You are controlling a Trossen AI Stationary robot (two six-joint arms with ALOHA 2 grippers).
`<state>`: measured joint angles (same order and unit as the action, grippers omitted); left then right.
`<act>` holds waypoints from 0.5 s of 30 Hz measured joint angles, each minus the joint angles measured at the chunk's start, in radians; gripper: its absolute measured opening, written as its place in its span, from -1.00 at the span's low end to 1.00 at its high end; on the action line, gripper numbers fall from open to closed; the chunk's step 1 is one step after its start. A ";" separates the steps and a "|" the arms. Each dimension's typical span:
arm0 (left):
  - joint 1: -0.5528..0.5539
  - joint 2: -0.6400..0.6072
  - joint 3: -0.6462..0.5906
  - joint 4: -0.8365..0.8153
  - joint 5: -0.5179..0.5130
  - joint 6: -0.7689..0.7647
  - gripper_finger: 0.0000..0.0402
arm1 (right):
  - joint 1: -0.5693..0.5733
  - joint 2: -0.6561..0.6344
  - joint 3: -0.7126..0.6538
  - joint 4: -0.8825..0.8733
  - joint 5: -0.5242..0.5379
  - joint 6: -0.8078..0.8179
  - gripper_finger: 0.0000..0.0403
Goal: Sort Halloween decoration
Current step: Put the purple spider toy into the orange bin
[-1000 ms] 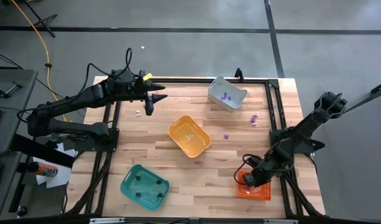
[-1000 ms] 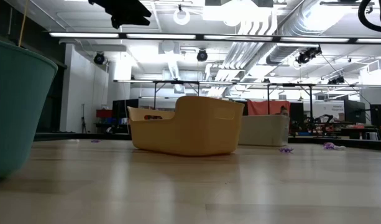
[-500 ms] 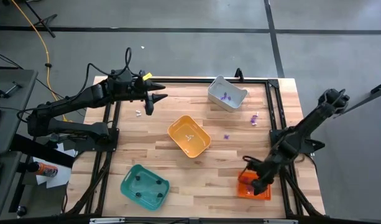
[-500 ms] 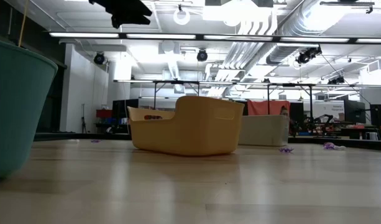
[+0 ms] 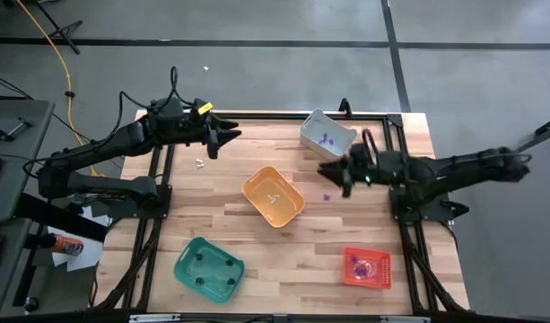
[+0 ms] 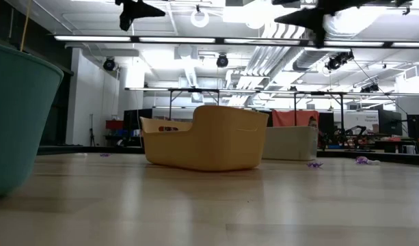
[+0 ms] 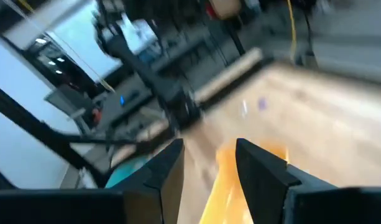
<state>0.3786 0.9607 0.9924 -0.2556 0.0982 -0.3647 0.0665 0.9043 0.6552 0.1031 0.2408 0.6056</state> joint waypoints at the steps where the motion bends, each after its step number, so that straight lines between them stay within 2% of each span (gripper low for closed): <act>1: 0.000 0.000 0.000 0.010 0.000 -0.001 -0.16 | -0.049 0.021 0.000 0.066 -0.047 -0.046 -0.32; 4: -0.005 0.006 0.000 0.071 0.009 0.011 -0.16 | -0.167 0.092 0.000 0.264 -0.164 -0.120 -0.34; 6: -0.014 0.023 0.000 0.128 0.056 0.072 -0.16 | -0.224 0.147 0.024 0.338 -0.234 -0.138 -0.34; 9: -0.016 0.059 0.000 0.242 0.151 0.175 -0.16 | -0.274 0.233 0.106 0.342 -0.339 -0.187 -0.34; 12: -0.010 0.113 0.000 0.321 0.213 0.164 -0.17 | -0.290 0.319 0.212 0.321 -0.436 -0.269 -0.34; 15: -0.020 0.157 0.000 0.321 0.228 0.157 -0.23 | -0.297 0.389 0.327 0.240 -0.481 -0.354 -0.34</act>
<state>0.3590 1.1174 0.9920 0.0655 0.3262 -0.2074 -0.2303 1.2929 0.9821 0.3433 -0.2399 0.2519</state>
